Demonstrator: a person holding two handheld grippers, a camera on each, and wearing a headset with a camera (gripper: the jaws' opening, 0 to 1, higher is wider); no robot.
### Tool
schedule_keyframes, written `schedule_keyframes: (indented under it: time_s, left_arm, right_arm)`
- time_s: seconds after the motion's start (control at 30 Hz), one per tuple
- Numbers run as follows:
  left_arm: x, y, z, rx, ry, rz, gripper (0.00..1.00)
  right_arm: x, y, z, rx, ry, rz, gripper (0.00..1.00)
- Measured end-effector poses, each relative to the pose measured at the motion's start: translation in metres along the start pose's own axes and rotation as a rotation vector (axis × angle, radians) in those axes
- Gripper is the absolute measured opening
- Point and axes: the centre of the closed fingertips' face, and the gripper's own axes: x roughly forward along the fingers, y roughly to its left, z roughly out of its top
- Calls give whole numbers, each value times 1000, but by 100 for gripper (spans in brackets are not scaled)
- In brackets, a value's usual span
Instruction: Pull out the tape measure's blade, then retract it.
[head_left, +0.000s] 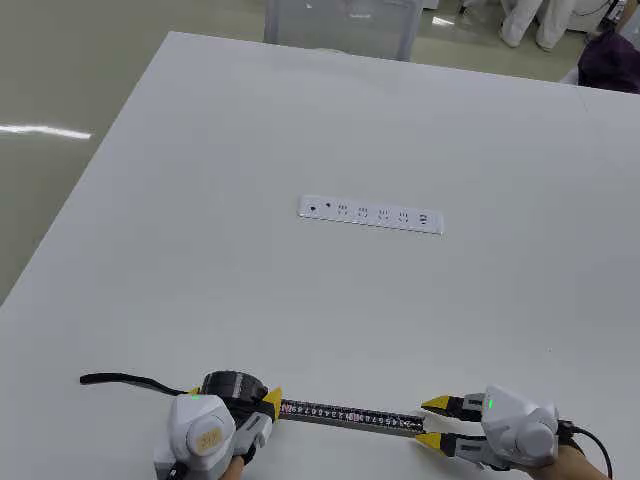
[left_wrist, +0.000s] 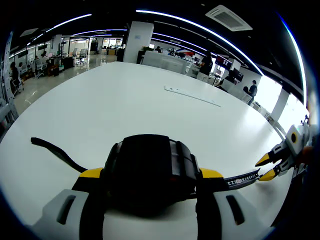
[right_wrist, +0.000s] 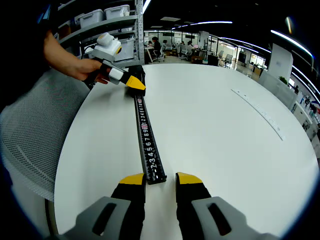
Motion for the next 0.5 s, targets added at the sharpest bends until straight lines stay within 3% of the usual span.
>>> schedule_keyframes:
  time_s: [0.23,0.33,0.5]
  left_arm:
    - [0,0,0,10,-15,8,71]
    - [-1,0,0,19,-16,12,71]
    - [1,0,-3,32,-14,18,72]
  right_arm:
    - [5,5,-3,-17,1,54,17]
    - [6,7,-6,-21,12,61,15]
    - [6,5,-5,4,-15,52,14]
